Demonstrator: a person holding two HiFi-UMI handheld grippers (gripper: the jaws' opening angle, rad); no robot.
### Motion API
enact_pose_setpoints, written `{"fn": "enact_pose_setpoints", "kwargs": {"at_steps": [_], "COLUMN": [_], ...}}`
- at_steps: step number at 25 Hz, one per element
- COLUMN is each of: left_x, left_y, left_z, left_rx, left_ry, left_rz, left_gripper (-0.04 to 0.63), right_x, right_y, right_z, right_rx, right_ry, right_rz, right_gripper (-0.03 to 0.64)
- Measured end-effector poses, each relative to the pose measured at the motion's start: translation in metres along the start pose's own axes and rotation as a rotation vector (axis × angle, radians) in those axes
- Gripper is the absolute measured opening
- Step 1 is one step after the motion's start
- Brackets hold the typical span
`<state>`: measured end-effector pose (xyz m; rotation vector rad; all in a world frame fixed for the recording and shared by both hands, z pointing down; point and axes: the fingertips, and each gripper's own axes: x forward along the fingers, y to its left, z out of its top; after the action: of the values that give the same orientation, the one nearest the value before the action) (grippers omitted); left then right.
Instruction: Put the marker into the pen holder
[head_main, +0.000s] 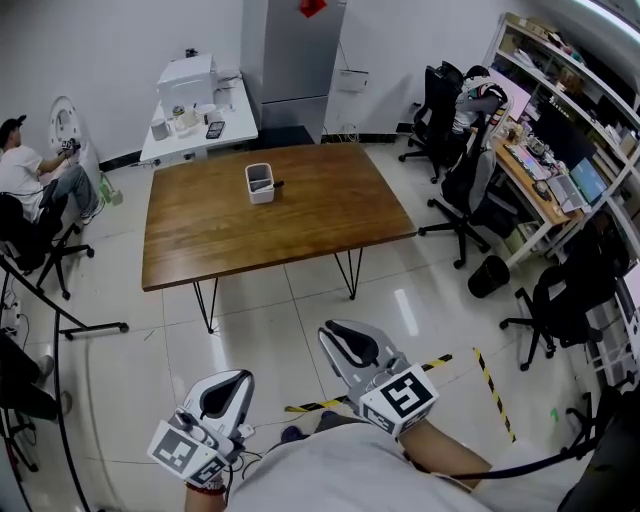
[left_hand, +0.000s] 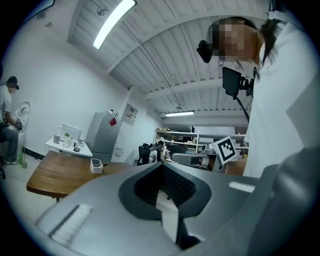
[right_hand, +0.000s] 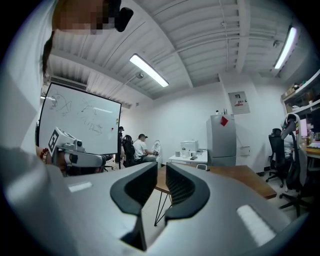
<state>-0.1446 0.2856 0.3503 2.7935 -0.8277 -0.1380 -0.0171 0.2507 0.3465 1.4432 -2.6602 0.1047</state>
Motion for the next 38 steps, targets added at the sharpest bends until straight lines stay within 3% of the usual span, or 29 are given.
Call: {"fn": "enact_pose_setpoints", "kwargs": {"at_steps": [4, 9, 21, 29, 38], "left_x": [0.004, 0.018, 0.071, 0.078, 0.087], "left_y": [-0.003, -0.019, -0.056, -0.060, -0.067], "left_z": [0.007, 0.034, 0.012, 0.013, 0.008], "left_rx": [-0.036, -0.045, -0.044, -0.040, -0.051], "left_ry": [-0.029, -0.095, -0.014, -0.016, -0.002], "left_rz": [0.028, 0.012, -0.007, -0.007, -0.029], "left_gripper": [-0.011, -0.011, -0.011, -0.011, -0.011], "right_x": [-0.002, -0.016, -0.046, -0.042, -0.050], "right_y": [-0.003, -0.013, -0.041, -0.040, -0.055], "right_z": [0.003, 0.006, -0.014, -0.011, -0.011], "right_rx": [0.094, 0.088, 0.090, 0.070, 0.092], "right_ry": [-0.012, 0.004, 0.014, 0.022, 0.013], "right_rz": [0.035, 0.042, 0.058, 0.079, 0.038], "right_gripper": [0.034, 0.020, 0.008, 0.008, -0.002]}}
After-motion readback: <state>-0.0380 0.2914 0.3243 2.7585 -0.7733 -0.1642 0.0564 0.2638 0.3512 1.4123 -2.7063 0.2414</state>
